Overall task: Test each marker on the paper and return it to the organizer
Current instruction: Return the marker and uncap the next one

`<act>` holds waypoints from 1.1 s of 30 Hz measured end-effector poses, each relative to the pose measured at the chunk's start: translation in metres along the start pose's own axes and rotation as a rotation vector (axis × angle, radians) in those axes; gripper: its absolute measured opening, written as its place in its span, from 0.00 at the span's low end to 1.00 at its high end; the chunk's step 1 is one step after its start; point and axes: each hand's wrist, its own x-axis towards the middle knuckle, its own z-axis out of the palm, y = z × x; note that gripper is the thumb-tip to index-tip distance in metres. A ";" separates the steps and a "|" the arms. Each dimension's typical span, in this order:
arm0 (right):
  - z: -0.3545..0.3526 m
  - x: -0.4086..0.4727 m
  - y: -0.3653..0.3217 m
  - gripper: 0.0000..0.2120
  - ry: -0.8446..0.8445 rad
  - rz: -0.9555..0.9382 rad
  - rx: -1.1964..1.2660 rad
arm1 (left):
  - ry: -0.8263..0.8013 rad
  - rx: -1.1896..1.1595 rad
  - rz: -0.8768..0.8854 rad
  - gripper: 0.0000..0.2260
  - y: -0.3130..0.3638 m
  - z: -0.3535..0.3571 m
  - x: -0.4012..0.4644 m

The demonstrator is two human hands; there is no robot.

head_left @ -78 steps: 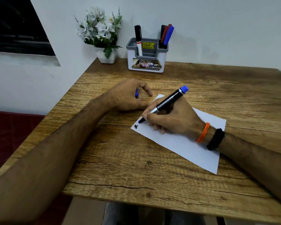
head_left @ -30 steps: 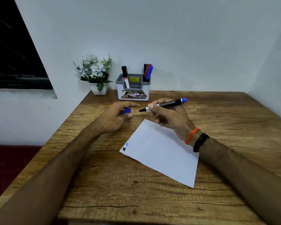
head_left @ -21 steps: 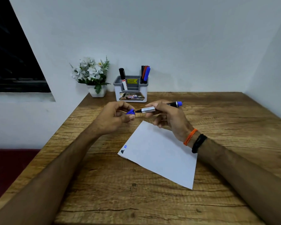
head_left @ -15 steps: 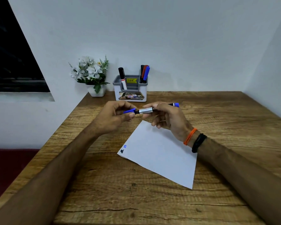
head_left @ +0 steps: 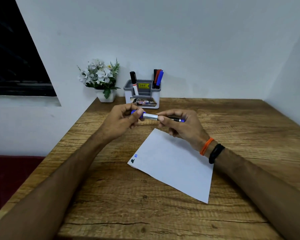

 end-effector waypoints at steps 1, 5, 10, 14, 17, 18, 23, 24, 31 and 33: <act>0.002 0.000 0.001 0.08 -0.007 -0.043 -0.065 | 0.008 -0.012 -0.003 0.14 0.000 0.002 0.000; 0.011 -0.001 0.007 0.05 -0.011 -0.247 -0.376 | 0.045 0.039 -0.031 0.19 -0.003 0.011 -0.002; 0.011 -0.002 0.007 0.05 0.002 -0.504 -0.585 | 0.107 0.037 -0.090 0.18 -0.006 0.023 -0.005; 0.009 -0.001 0.008 0.04 0.003 -0.613 -0.681 | 0.140 -0.009 -0.121 0.17 -0.004 0.030 -0.005; 0.008 0.000 0.009 0.05 -0.001 -0.702 -0.759 | 0.134 -0.040 -0.131 0.16 -0.003 0.031 -0.006; 0.007 0.000 0.010 0.05 -0.008 -0.731 -0.795 | 0.120 -0.047 -0.138 0.16 -0.003 0.031 -0.006; 0.006 0.002 0.009 0.05 -0.019 -0.708 -0.774 | 0.145 -0.039 -0.116 0.15 -0.002 0.034 -0.007; 0.006 0.003 0.009 0.05 -0.020 -0.661 -0.718 | 0.158 -0.004 -0.090 0.15 -0.002 0.032 -0.006; 0.013 0.009 -0.003 0.07 0.038 -0.463 -0.605 | 0.214 -0.122 0.065 0.06 0.007 0.014 0.003; 0.015 0.009 -0.008 0.15 0.050 -0.441 -0.594 | 0.268 -0.201 0.073 0.15 0.012 0.016 0.002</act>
